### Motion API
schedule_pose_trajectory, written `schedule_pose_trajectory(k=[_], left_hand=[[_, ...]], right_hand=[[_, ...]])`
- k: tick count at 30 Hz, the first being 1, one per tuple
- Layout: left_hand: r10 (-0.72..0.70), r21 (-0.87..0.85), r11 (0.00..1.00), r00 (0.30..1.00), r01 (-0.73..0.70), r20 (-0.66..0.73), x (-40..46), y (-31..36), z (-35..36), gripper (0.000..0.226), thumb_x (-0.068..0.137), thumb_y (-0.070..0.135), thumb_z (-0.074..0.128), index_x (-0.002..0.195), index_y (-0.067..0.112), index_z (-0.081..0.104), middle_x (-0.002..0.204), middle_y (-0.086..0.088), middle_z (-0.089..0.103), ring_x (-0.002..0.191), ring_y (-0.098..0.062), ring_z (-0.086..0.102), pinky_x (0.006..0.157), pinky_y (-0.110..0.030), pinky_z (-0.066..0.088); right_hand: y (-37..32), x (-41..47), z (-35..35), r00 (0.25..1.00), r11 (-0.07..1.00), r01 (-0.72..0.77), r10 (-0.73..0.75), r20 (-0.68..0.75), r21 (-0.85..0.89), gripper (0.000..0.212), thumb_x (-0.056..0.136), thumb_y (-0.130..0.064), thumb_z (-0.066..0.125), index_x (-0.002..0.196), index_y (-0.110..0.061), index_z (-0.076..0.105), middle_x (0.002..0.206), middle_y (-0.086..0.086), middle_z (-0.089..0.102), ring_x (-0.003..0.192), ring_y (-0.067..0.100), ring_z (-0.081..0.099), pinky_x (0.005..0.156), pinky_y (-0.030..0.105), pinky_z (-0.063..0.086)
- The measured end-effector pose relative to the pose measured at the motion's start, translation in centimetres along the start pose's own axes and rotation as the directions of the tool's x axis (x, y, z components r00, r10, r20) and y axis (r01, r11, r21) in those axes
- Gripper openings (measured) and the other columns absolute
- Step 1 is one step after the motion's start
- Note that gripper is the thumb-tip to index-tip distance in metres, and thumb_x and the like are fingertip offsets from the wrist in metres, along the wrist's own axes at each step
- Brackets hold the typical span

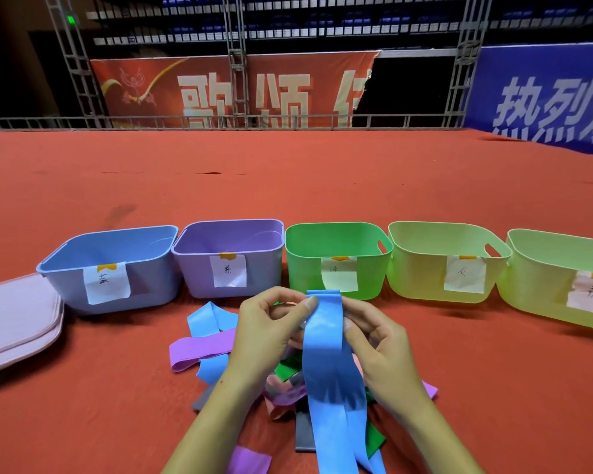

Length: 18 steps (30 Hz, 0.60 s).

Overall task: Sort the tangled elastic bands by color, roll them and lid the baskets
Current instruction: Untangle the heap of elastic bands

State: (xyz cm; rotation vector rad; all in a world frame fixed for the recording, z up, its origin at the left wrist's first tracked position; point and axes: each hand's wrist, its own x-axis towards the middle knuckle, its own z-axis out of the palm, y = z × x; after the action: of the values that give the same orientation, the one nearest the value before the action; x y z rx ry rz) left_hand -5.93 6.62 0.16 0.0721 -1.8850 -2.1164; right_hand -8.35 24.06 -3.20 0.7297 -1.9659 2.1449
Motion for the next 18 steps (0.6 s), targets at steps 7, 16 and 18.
schedule_pose_trajectory(k=[7,16,18], left_hand=[[0.013,-0.001,1.0,1.0,-0.013,0.001,0.1,-0.2,-0.1,0.016,0.097,0.01,0.077,0.092,-0.003,0.067,0.055,-0.01,0.06,0.044,-0.014,0.051,0.043,-0.02,0.043],[0.128,0.16,0.98,0.991,-0.121,-0.037,0.2,-0.9,-0.1,0.015,0.095,0.021,0.081,0.09,0.013,0.071,0.066,-0.022,0.07,0.056,-0.021,0.061,0.048,-0.033,0.052],[0.176,0.247,0.956,0.983,-0.157,-0.057,0.2,-1.1,0.0,0.014,0.095,0.027,0.082,0.092,0.021,0.069,0.064,-0.016,0.07,0.055,-0.029,0.064,0.052,-0.045,0.059]], right_hand=[[0.0,0.0,-0.1,1.0,1.0,-0.012,0.012,-0.023,0.005,0.034,0.103,0.009,0.055,0.124,-0.012,0.072,0.118,-0.002,0.08,0.112,0.014,0.075,0.091,0.021,0.056],[-0.5,-0.2,0.4,0.997,0.997,-0.054,0.057,-0.044,0.06,0.024,0.101,-0.016,0.07,0.125,-0.014,0.073,0.118,0.002,0.079,0.112,0.021,0.075,0.093,0.035,0.06],[-0.5,-0.3,0.4,0.998,0.996,-0.054,0.057,-0.041,0.072,0.032,0.094,-0.011,0.076,0.126,-0.011,0.072,0.119,0.003,0.079,0.114,0.021,0.074,0.096,0.032,0.059]])
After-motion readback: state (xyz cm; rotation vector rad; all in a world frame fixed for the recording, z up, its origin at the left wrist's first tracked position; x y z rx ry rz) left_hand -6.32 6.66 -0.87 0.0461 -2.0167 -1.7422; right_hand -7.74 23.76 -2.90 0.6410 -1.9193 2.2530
